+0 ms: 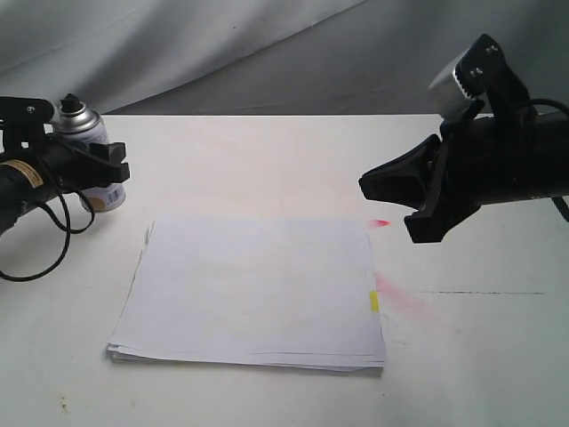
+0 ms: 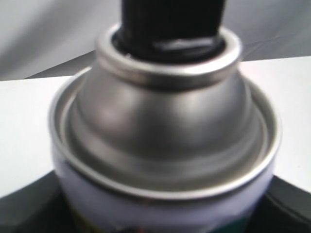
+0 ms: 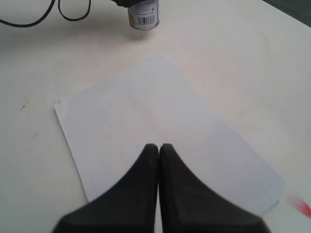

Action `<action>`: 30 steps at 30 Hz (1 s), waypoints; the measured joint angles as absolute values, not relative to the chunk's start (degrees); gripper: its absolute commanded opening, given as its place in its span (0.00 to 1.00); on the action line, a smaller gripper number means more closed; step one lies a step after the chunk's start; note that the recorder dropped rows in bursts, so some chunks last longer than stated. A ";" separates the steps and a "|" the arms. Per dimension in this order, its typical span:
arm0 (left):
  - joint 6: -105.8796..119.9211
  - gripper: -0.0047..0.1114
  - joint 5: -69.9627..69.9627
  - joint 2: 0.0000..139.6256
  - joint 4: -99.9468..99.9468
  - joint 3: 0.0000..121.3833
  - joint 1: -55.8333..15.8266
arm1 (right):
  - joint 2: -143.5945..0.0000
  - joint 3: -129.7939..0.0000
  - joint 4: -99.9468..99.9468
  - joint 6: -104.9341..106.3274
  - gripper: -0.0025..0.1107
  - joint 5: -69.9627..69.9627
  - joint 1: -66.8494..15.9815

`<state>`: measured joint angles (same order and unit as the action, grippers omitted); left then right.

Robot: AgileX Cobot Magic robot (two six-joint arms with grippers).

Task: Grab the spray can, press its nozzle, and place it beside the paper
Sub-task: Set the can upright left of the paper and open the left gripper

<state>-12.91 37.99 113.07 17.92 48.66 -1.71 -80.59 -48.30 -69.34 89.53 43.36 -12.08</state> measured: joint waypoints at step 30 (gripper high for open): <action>-11.84 0.17 44.22 120.11 17.70 48.66 -1.71 | -80.59 -48.30 -69.34 89.33 0.02 43.36 -12.08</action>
